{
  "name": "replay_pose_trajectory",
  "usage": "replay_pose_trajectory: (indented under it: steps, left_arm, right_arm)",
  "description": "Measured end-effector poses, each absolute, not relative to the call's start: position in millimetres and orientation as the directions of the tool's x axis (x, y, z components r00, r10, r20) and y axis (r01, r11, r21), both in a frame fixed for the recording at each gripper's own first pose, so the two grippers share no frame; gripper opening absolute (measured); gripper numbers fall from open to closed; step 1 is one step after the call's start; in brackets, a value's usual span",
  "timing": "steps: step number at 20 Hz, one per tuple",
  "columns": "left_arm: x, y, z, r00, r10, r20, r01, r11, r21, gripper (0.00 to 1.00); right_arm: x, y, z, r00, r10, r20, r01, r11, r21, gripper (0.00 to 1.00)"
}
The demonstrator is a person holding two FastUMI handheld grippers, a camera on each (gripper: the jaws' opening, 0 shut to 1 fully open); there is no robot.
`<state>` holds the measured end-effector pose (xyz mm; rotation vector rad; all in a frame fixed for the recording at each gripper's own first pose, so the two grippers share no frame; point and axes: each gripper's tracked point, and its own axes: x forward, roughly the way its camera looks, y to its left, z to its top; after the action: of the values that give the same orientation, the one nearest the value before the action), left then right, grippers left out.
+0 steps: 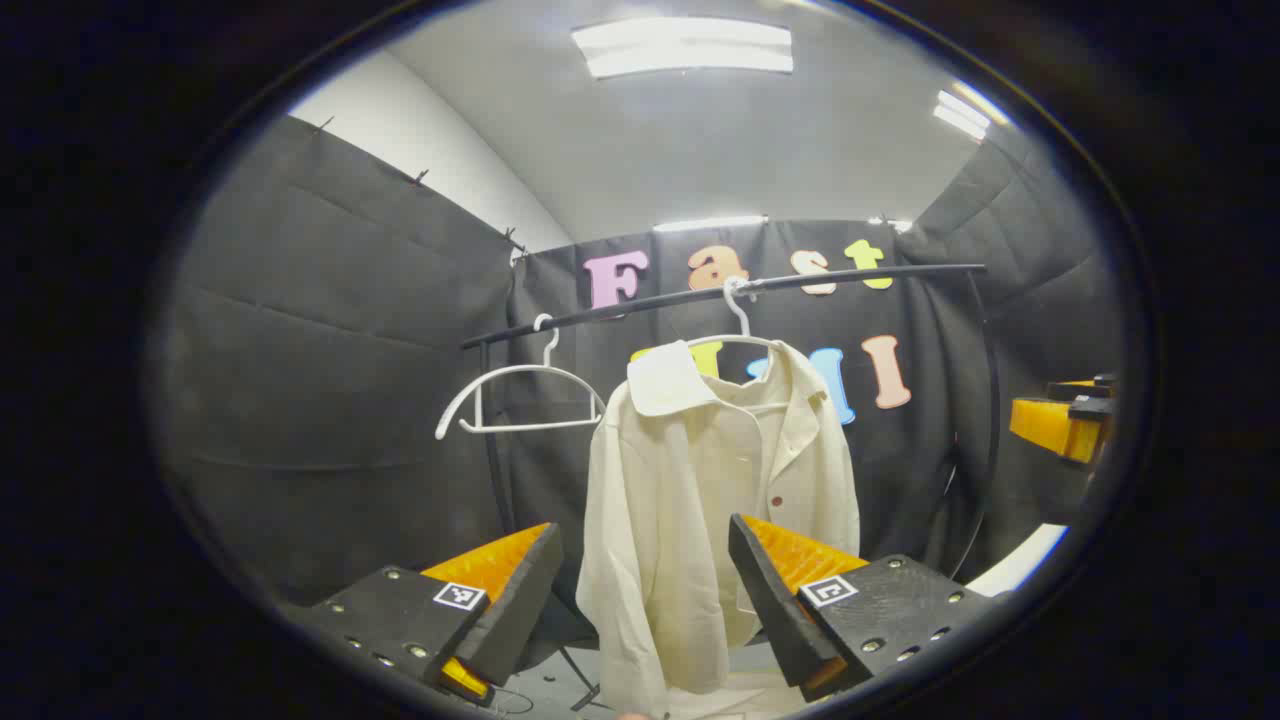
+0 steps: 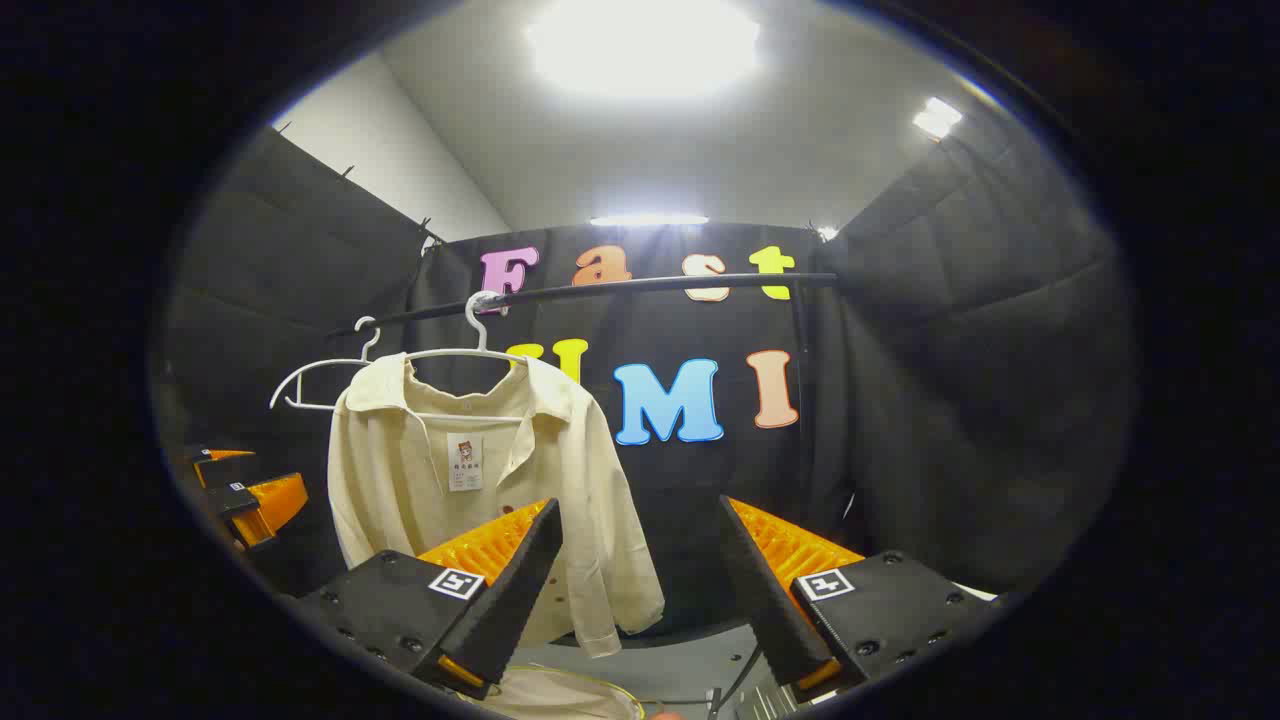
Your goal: Grasp the clothes on the hanger with both hands and then place them into the laundry hamper below.
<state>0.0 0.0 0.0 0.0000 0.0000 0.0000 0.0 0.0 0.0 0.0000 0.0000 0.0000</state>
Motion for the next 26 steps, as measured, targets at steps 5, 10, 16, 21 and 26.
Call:
replay_pose_trajectory:
  steps: [5,10,16,21,26]
  left_arm:
    - [-3,2,-4,1.000,0.016,-0.007,-0.016,1.000,-0.008,0.98]
    - [-7,5,0,0.999,0.038,0.006,-0.038,0.999,0.003,1.00]
    - [-10,5,-2,0.999,0.048,-0.002,-0.048,0.999,0.003,0.98]
    - [-7,5,-1,0.998,0.059,0.000,-0.059,0.998,0.000,1.00]
    - [-5,2,-3,0.998,0.061,0.001,-0.061,0.998,0.006,0.98]
  right_arm:
    - [0,2,0,1.000,0.010,0.005,-0.010,1.000,0.002,0.98]
    - [4,0,-1,1.000,0.017,0.009,-0.017,1.000,0.009,0.97]
    - [6,-4,-2,1.000,0.022,0.005,-0.022,1.000,0.002,0.98]
    - [7,-5,-1,1.000,0.030,0.004,-0.030,1.000,-0.003,0.98]
    - [10,-5,-3,0.999,0.034,0.003,-0.034,0.999,-0.001,0.96]
